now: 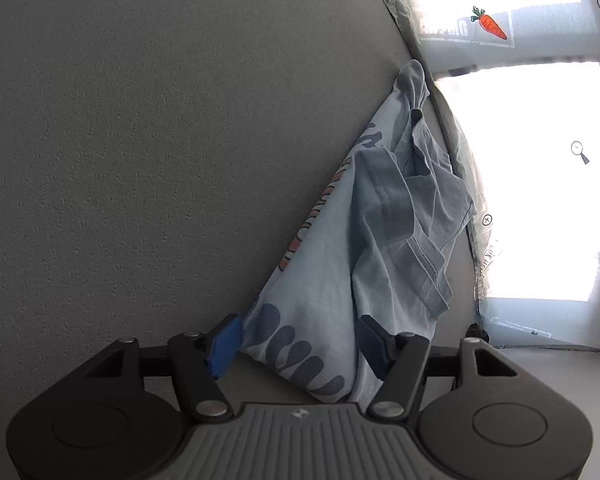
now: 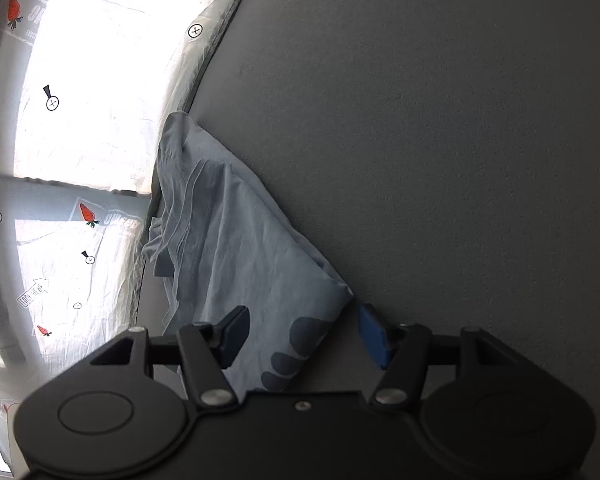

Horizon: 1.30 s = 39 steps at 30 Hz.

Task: Fold clothes

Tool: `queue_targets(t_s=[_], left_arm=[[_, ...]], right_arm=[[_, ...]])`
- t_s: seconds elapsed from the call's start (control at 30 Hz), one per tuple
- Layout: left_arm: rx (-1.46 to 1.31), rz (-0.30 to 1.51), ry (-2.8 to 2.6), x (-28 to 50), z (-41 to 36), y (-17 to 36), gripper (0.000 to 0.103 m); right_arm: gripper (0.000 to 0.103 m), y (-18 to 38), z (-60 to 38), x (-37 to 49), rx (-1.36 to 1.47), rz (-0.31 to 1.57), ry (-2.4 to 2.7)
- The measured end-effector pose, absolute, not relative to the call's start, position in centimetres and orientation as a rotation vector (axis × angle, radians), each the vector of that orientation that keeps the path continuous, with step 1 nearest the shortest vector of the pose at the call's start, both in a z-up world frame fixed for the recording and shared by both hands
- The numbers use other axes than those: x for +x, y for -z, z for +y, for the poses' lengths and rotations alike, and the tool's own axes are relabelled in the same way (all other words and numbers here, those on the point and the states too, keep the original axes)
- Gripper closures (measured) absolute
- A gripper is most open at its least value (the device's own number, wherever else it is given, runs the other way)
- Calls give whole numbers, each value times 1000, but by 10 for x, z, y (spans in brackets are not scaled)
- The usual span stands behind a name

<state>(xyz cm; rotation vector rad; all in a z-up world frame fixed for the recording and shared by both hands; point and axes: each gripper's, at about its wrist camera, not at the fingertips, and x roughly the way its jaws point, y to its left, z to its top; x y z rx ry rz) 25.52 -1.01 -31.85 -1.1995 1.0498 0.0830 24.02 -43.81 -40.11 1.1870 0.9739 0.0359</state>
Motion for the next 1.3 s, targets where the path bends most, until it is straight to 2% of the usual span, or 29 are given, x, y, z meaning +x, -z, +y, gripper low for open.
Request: queue_targets(t_s=[0.27, 0.47, 0.53, 0.6, 0.67, 0.7, 0.73, 0.8, 0.9, 0.97, 1.0, 1.03, 1.2, 1.3], left_arm=[[-1368, 1113, -3, 245, -14, 334, 39], [-1360, 1209, 23, 263, -32, 350, 38], [-1389, 1210, 28, 267, -35, 353, 35], [-1405, 1201, 22, 268, -36, 354, 35], [-1433, 1187, 0, 266, -34, 356, 36], [-1446, 1180, -11, 266, -33, 357, 37], [-1460, 1173, -22, 265, -32, 358, 40], [-1487, 1158, -44, 263, -29, 360, 47], [-1528, 1136, -77, 261, -26, 363, 49], [-1549, 1122, -98, 260, -24, 365, 65], [-1538, 1119, -104, 261, -23, 365, 80], [-1527, 1117, -111, 263, -23, 364, 85], [-1432, 1084, -119, 272, -24, 344, 93], [-1308, 942, -34, 276, -28, 281, 94]], right_arm=[[49, 419, -438, 236, 1363, 920, -33], [48, 421, -436, 247, 1376, 925, -45], [49, 423, -438, 248, 1389, 930, -48], [54, 424, -439, 249, 1393, 944, -44], [71, 427, -441, 250, 1392, 963, -34], [75, 429, -441, 250, 1396, 970, -30], [79, 430, -442, 250, 1402, 976, -27], [80, 432, -443, 250, 1416, 983, -27], [80, 434, -445, 251, 1435, 995, -27], [81, 435, -445, 253, 1440, 1002, -27], [85, 435, -445, 254, 1426, 1005, -28], [88, 434, -444, 254, 1407, 1008, -30], [94, 414, -444, 258, 1406, 968, -83], [95, 371, -444, 256, 1432, 800, -228]])
